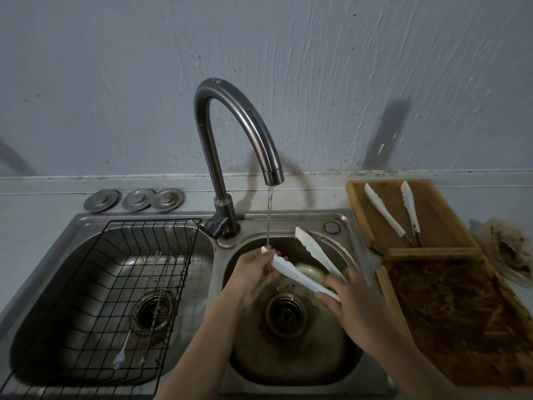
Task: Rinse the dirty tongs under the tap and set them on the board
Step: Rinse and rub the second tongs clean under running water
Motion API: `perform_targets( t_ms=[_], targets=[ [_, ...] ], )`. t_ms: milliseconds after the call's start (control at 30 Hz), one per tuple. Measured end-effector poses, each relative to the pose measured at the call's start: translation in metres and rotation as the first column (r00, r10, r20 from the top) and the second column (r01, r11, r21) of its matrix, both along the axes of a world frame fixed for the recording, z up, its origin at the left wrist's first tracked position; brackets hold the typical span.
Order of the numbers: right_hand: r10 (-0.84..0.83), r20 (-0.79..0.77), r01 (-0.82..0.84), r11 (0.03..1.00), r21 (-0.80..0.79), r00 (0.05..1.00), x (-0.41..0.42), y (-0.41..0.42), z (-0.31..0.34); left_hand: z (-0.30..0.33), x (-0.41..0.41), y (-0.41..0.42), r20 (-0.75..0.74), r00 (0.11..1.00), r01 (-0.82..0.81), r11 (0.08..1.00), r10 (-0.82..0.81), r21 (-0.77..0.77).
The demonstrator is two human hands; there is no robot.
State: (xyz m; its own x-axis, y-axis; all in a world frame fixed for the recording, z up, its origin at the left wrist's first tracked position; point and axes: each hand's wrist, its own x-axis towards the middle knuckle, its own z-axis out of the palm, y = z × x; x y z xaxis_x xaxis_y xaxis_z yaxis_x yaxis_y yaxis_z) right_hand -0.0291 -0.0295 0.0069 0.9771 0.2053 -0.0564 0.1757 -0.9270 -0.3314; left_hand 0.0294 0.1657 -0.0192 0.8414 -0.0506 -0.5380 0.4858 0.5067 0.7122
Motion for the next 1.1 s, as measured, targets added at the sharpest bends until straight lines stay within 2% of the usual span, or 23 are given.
perform_targets(
  t_ms=[100, 167, 233, 367, 500, 633, 700, 767, 833, 933, 1000, 1033, 1100],
  targets=[
    [-0.047, 0.02, 0.046, 0.996, 0.082, 0.999, 0.002, 0.001, -0.002, -0.003, 0.001, -0.005, -0.025, 0.996, -0.091, 0.988, 0.088, -0.126],
    [-0.117, -0.026, 0.12, 0.964, 0.239, 0.993, 0.003, 0.002, -0.004, -0.006, 0.0, -0.008, -0.029, 0.992, -0.125, 0.977, 0.122, -0.174],
    [-0.166, -0.104, 0.191, 0.932, 0.308, 0.981, 0.004, 0.006, 0.0, -0.009, -0.002, -0.01, -0.014, 0.99, -0.141, 0.968, 0.141, -0.206],
    [-0.098, -0.17, 0.131, 0.972, 0.193, 0.981, 0.004, 0.008, -0.003, -0.013, -0.001, -0.01, 0.034, 0.99, -0.13, 0.972, 0.14, -0.197],
    [-0.125, -0.148, 0.154, 0.967, 0.204, 0.981, 0.006, 0.006, -0.007, -0.011, 0.002, -0.004, 0.052, 0.995, -0.075, 0.975, 0.087, -0.211],
    [-0.146, -0.136, 0.17, 0.968, 0.185, 0.98, 0.006, 0.003, -0.008, -0.014, 0.002, -0.005, 0.03, 0.999, -0.021, 0.987, 0.026, -0.161],
    [-0.143, -0.142, 0.165, 0.973, 0.159, 0.979, 0.005, 0.002, -0.008, -0.017, 0.001, -0.007, -0.033, 0.998, 0.056, 0.998, -0.056, -0.027],
    [-0.128, -0.144, 0.144, 0.984, 0.108, 0.981, 0.001, -0.002, -0.006, -0.025, 0.0, -0.007, -0.1, 0.977, 0.206, 0.949, -0.187, 0.239],
    [-0.114, -0.135, 0.125, 0.989, 0.073, 0.984, -0.001, -0.005, -0.004, -0.033, 0.001, -0.01, -0.135, 0.957, 0.289, 0.831, -0.256, 0.474],
    [-0.109, -0.129, 0.119, 0.99, 0.077, 0.986, -0.002, -0.007, -0.002, -0.031, 0.002, -0.015, -0.088, 0.972, 0.208, 0.615, -0.22, 0.761],
    [-0.108, -0.135, 0.12, 0.989, 0.083, 0.985, -0.002, -0.007, 0.0, -0.029, 0.005, -0.017, -0.085, 0.976, 0.172, 0.466, -0.201, 0.868],
    [-0.105, -0.137, 0.116, 0.99, 0.079, 0.985, -0.002, -0.006, 0.001, -0.03, 0.007, -0.016, -0.113, 0.975, 0.19, 0.449, -0.193, 0.873],
    [-0.096, -0.147, 0.107, 0.992, 0.066, 0.985, -0.003, -0.007, 0.001, -0.028, 0.009, -0.012, -0.187, 0.958, 0.275, 0.513, -0.216, 0.813]
  ],
)
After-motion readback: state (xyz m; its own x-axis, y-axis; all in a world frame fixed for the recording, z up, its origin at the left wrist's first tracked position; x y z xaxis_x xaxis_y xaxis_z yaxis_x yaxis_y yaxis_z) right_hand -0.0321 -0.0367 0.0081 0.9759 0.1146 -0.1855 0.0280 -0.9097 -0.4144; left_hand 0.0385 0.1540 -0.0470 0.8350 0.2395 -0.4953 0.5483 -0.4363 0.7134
